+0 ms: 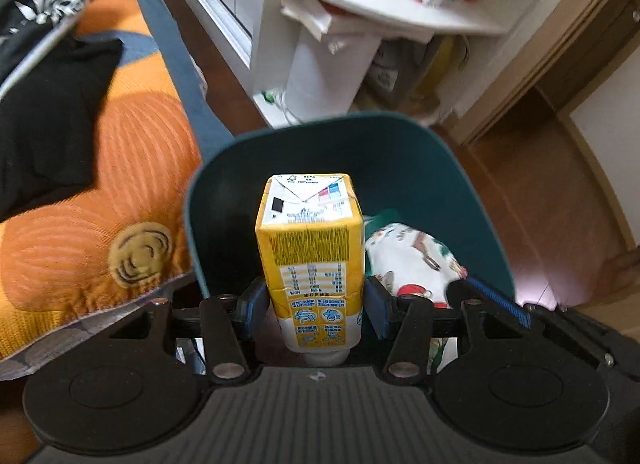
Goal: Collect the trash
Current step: 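Carry both items to the wastebasket and release them inside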
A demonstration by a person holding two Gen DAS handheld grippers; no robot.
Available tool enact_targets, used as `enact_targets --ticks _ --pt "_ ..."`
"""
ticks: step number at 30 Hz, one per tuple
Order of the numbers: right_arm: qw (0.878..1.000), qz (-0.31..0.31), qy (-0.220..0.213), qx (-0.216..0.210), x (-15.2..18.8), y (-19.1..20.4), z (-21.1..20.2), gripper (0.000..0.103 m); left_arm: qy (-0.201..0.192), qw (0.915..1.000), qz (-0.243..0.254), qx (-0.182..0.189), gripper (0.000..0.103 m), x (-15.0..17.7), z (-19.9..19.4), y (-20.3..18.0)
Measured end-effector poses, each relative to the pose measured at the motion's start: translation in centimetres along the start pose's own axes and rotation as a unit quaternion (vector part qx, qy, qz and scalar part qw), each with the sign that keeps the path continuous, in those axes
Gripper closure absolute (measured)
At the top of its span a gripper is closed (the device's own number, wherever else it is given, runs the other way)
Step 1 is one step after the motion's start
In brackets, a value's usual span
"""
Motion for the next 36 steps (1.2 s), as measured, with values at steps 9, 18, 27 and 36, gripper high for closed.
enact_targets --ticks 9,18,27,36 --pt "0.999 0.001 0.035 0.005 0.4 -0.3 0.3 0.076 0.024 0.9997 -0.007 0.003 0.052 0.2 2.4 -0.2" --pt "0.999 -0.006 0.03 -0.01 0.6 1.1 -2.6 0.071 0.013 0.9999 0.005 0.007 0.044 1.4 0.6 0.3" --pt "1.0 -0.016 0.015 -0.023 0.7 4.1 -6.8 0.06 -0.024 0.9995 0.018 0.005 0.044 3.3 -4.9 2.4" --pt "0.998 -0.036 -0.018 -0.045 0.6 9.1 -10.6 0.055 -0.059 0.9981 0.009 0.017 0.044 5.9 -11.2 5.8"
Point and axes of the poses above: each gripper's, at about its wrist camera, not at the fingertips, and z roughly the way its jaws point, y to its left, x to its underside, the point moved 2 cm from there along z, roughly the way its jaws point, and after that the axes turned 9 degrees about -x, right-handed, at the moved point
